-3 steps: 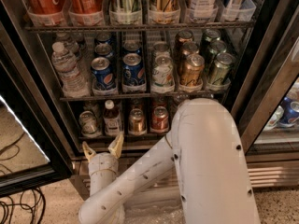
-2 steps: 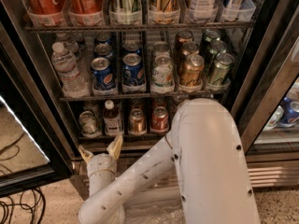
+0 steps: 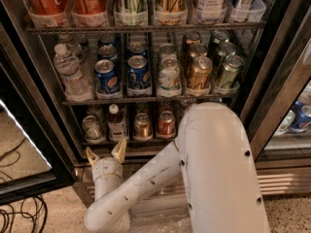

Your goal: Pick blue plastic bottle from bottom shelf of fridge

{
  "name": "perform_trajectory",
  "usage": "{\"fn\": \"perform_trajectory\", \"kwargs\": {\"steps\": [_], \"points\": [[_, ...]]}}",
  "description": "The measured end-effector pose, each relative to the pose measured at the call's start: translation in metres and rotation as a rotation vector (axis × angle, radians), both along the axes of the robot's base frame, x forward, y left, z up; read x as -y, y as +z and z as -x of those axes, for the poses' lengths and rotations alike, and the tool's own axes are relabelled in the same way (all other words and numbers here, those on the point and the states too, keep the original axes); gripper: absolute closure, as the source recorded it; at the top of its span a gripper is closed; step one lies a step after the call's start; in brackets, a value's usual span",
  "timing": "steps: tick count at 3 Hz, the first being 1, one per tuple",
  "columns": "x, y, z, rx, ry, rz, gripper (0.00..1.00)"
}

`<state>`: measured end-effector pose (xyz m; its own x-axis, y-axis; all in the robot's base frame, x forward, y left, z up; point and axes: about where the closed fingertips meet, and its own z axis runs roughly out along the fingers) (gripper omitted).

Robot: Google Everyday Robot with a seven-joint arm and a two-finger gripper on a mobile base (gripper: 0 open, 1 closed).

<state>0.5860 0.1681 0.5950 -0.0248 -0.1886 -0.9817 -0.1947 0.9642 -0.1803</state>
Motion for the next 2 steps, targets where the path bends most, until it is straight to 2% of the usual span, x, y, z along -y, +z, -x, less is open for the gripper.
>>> {"fn": "perform_trajectory", "kwargs": {"steps": [1, 2], "points": [[0.0075, 0.0029, -0.0116, 0.025, -0.013, 0.017, 0.24], [0.0155, 0.0104, -0.0188, 0.056, -0.027, 0.036, 0.24]]}}
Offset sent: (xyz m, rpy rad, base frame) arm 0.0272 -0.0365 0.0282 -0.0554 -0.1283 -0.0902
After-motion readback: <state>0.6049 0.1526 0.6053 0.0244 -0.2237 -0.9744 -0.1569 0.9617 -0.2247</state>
